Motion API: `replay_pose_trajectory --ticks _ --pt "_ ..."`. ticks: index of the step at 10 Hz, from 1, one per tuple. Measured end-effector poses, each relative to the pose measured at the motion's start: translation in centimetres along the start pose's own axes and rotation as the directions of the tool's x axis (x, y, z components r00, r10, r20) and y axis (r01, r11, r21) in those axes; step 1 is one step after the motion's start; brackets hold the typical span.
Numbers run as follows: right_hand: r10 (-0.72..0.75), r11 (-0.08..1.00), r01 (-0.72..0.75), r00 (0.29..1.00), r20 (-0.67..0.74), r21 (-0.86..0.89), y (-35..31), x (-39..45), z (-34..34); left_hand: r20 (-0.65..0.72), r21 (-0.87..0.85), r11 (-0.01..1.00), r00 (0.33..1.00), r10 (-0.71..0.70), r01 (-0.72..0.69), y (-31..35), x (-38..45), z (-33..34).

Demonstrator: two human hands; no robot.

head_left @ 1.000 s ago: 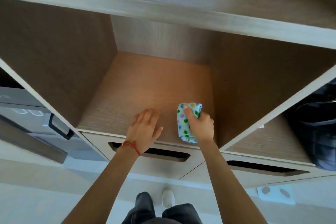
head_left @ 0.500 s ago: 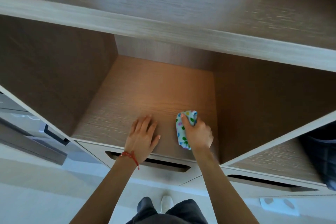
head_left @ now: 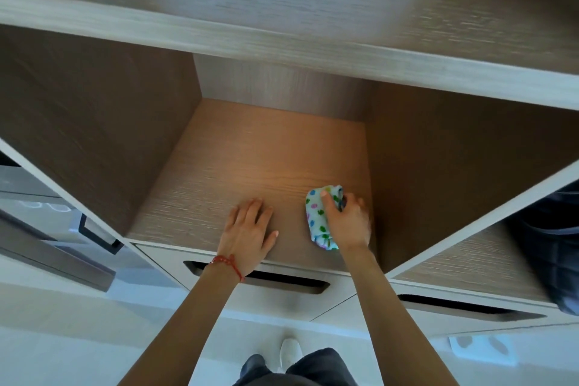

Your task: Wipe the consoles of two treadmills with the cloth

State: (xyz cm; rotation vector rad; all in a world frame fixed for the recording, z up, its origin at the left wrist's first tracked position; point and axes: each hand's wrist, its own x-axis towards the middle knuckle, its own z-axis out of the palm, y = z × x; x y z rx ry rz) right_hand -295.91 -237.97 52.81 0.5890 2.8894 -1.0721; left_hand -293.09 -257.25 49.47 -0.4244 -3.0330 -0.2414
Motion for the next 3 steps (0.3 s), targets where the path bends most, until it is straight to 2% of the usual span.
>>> replay_pose_trajectory --ticks 1,2,3 --pt "-0.039 0.998 0.041 0.999 -0.037 0.046 0.5 -1.3 -0.4 -0.022 -0.006 1.000 0.999 0.024 -0.024 -0.2 -0.3 0.0" --pt "-0.068 0.996 0.073 0.993 -0.093 0.043 1.5 -3.0 -0.5 -0.100 -0.009 0.997 0.992 0.076 -0.077 -0.3 -1.0 0.1" --pt "-0.139 0.990 0.133 0.975 -0.175 -0.041 2.2 -5.1 -0.3 -0.167 -0.050 0.995 0.983 0.081 -0.091 0.0 -1.9 -0.1"
